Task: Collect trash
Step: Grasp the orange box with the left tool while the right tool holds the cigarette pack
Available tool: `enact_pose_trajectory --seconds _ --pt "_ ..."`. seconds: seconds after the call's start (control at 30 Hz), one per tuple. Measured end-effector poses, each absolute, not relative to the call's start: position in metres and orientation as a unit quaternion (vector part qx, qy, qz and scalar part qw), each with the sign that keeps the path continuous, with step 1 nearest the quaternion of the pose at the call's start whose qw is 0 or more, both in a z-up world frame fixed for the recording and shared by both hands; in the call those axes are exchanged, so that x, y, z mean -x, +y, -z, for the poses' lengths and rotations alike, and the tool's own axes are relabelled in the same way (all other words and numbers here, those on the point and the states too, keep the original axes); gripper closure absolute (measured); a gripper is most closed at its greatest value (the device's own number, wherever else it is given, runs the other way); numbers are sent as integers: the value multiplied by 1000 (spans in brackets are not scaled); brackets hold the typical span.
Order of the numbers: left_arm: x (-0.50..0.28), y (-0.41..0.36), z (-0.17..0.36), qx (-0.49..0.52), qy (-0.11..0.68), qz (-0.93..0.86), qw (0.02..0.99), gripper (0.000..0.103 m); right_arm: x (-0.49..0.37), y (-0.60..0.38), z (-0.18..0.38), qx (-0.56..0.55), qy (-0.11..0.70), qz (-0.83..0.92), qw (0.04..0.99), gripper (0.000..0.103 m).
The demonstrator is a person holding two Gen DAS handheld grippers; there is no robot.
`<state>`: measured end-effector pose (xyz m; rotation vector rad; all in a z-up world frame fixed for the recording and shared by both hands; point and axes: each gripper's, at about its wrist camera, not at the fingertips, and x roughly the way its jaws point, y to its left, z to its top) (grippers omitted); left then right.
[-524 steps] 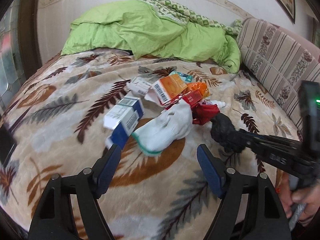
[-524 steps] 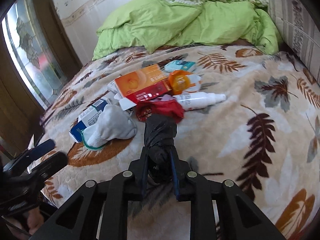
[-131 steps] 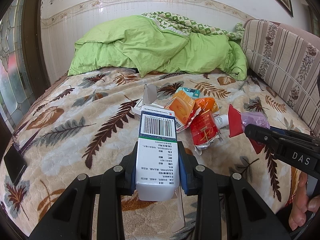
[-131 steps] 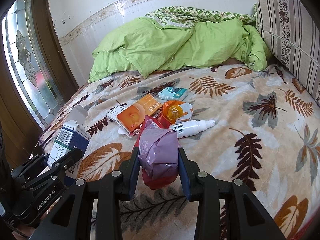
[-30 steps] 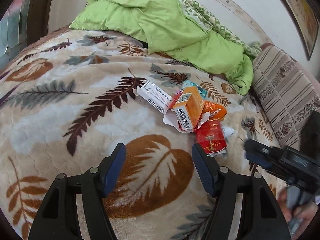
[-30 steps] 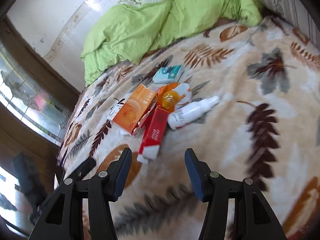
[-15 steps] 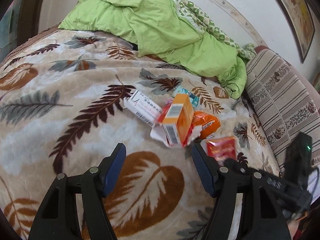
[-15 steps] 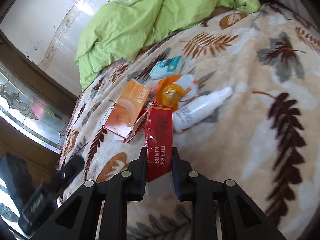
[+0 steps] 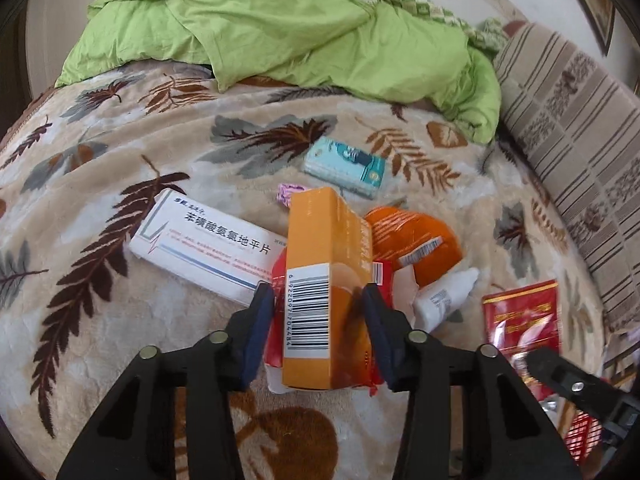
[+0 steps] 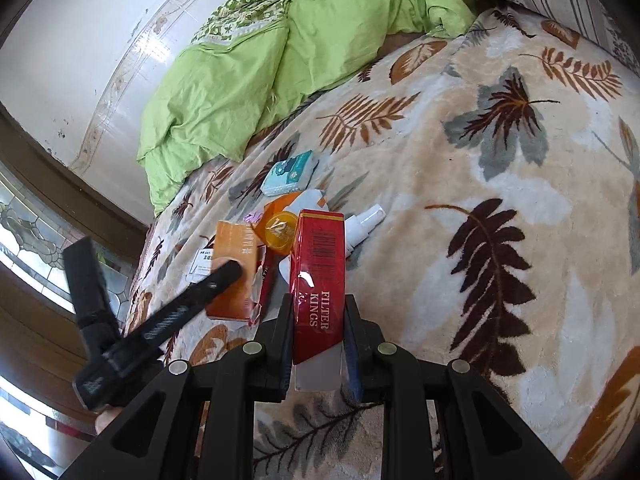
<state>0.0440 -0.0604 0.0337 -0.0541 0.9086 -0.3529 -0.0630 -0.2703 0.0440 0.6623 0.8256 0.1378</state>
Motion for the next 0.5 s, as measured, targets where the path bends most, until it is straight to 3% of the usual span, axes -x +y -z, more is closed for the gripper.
enact_pose_trajectory --seconds 0.2,0.5 --pt "-35 -54 -41 35 412 174 894 67 63 -276 -44 -323 389 -68 860 80" --pt "4 -19 -69 76 412 173 891 68 68 -272 -49 -307 382 -65 869 80"
